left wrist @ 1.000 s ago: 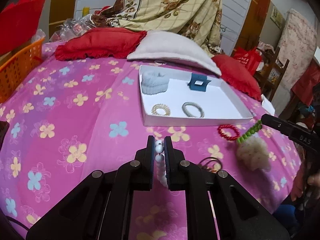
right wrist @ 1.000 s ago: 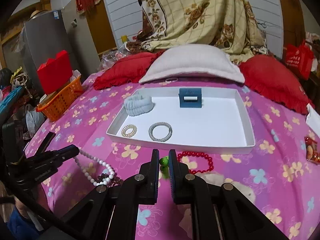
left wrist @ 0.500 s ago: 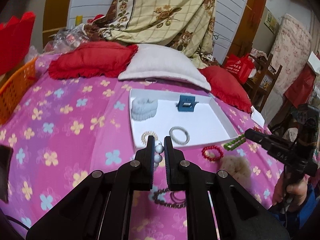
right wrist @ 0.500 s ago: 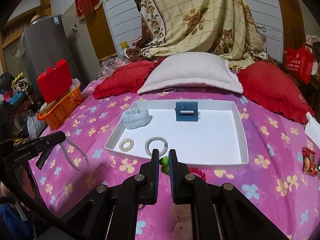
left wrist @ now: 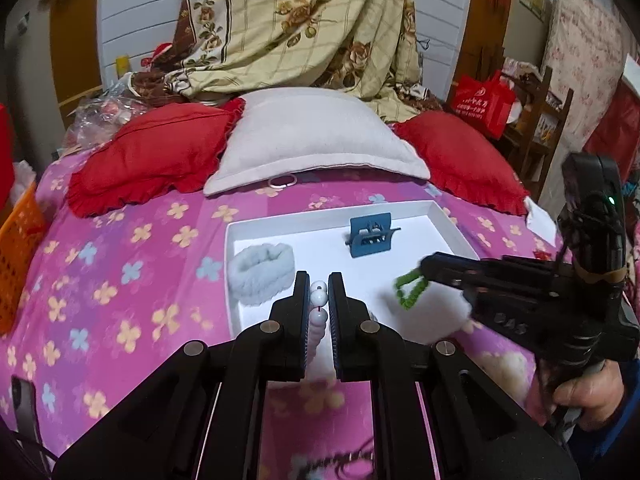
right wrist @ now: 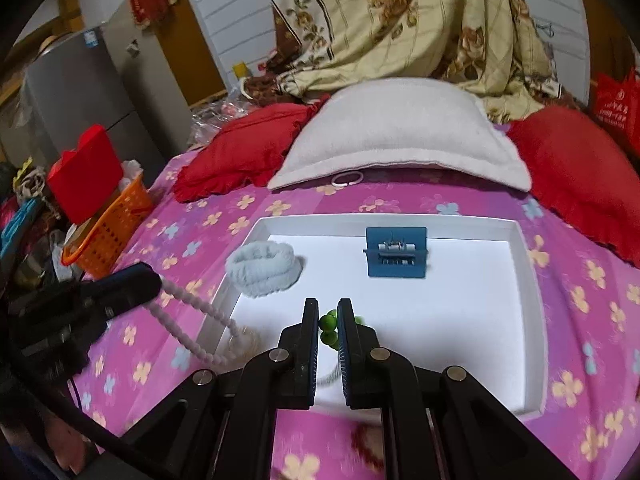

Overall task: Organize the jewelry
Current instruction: 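Carry both bracelets into the tray and open both tools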

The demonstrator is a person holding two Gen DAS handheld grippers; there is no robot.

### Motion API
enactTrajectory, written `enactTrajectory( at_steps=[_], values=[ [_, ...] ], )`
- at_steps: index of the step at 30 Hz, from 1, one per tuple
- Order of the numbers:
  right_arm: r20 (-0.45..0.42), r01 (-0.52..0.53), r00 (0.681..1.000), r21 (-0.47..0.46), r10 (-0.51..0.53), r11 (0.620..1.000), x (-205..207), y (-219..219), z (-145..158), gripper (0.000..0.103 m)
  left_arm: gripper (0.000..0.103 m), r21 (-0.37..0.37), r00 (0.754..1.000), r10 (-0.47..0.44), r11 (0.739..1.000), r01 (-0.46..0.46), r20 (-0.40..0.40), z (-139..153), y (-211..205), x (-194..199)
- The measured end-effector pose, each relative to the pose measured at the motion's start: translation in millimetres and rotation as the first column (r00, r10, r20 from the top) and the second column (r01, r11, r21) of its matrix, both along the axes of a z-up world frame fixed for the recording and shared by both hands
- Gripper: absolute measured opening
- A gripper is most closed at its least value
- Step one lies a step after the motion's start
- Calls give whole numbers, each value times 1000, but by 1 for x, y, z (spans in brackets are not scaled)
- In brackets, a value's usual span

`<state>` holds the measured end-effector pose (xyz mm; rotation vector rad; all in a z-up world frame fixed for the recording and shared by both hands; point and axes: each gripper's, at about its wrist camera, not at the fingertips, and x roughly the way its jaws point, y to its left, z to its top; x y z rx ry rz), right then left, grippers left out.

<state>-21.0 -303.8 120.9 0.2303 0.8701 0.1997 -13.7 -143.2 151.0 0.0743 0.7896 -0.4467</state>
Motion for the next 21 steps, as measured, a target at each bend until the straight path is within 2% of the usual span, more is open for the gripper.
enactTrajectory(
  at_steps=[3,7,12,18,19,21],
  values=[
    [-38,23,999,51,-21,998,25,-4,-13,9,8,27,1000,18,1000,-17,-24,-14,-11,24],
    [-70,32,997,73,-26,997,46,-2,-29,9,8,67,997,53,997,-49,-61,-35,-15,52],
    [-105,31,994,51,-26,998,60,1,-47,9,8,90,991,94,992,-86,-94,-58,-7,75],
    [-151,37,988,10,-35,999,63,2,-61,9,11,85,989,91,993,-81,-118,-68,4,76],
    [-154,41,987,-2,-41,999,62,2,-61,11,13,71,988,91,994,-82,-127,-67,8,74],
    [-143,49,988,-18,-51,999,57,0,-57,25,16,51,987,97,995,-91,-130,-62,13,70]
  ],
)
